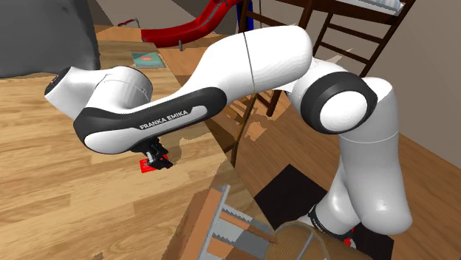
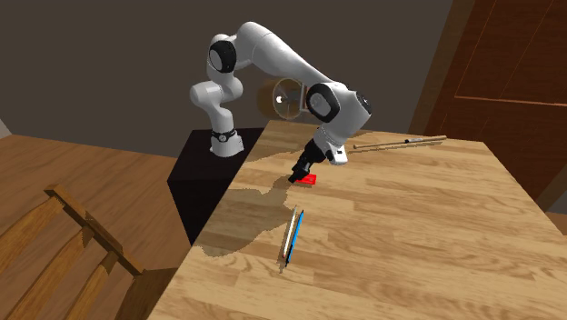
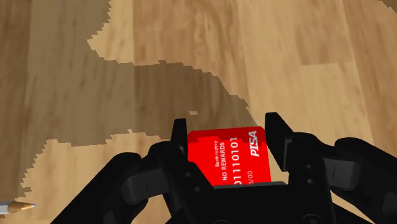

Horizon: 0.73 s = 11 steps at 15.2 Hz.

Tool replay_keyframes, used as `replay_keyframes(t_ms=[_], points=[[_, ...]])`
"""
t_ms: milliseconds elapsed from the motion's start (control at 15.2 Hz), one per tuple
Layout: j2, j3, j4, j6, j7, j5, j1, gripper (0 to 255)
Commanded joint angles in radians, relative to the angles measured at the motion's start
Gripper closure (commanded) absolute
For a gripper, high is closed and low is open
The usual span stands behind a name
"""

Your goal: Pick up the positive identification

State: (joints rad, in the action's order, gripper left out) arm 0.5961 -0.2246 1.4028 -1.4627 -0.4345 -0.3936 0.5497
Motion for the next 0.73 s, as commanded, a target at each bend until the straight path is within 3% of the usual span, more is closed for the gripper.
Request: replay_keyframes(t_ms=[0, 660], points=[[0.01, 0.006, 0.003, -0.01, 0.0, -0.005, -0.004, 255], [-0.013, 0.003, -0.031, 0.044, -0.016, -0.001, -0.001, 255]])
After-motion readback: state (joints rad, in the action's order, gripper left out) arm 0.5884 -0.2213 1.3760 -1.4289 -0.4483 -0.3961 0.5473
